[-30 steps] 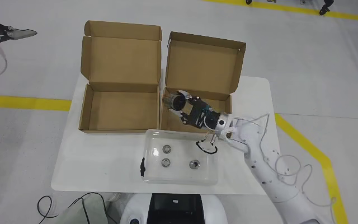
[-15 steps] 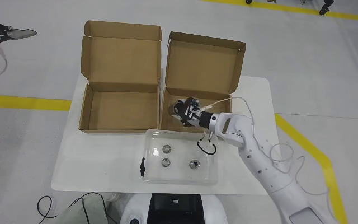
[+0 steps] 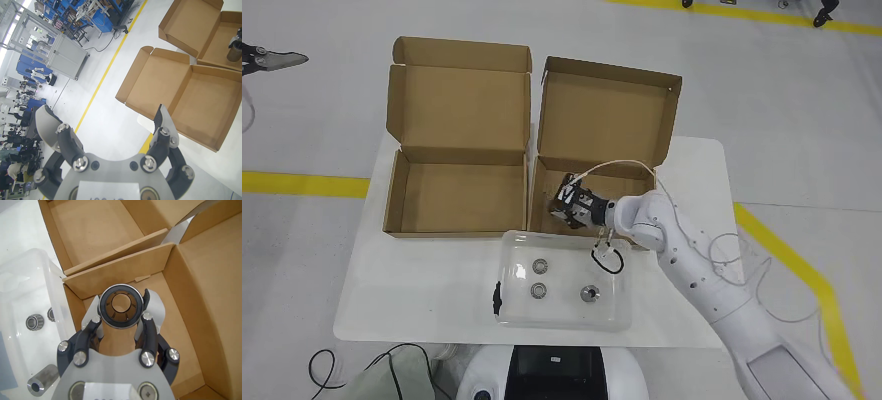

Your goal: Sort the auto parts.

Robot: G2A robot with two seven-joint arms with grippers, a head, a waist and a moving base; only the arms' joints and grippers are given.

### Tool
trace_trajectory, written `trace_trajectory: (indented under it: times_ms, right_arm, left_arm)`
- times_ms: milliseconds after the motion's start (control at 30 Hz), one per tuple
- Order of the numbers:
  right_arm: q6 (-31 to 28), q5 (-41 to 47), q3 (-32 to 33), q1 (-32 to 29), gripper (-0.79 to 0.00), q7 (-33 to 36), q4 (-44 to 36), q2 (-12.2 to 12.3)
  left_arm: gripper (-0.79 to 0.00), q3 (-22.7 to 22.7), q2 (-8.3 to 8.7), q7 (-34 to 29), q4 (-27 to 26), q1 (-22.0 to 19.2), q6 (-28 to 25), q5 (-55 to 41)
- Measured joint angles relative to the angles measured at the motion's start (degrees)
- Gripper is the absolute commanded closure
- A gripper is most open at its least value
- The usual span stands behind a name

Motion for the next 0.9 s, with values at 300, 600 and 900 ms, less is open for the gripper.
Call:
trace_trajectory:
  times_ms: [300,600,900]
  right_arm:
    - [3.0,-0.1,-2.6,2.8,0.000,1.6,4.4,-1.6]
    - [3.8,-0.2,-3.4,3.7,-0.391,0.8,6.9,-2.4]
    - [4.0,-1.0,-2.3,3.3,-0.462,-0.6,4.9,-2.2]
  left_arm:
    - [-0.785,0.0,0.00,0.0,0.0,0.0,0.0,0.0]
    - [-0.785,0.0,0.00,0.0,0.0,0.0,0.0,0.0]
    - [-0.785,0.0,0.00,0.0,0.0,0.0,0.0,0.0]
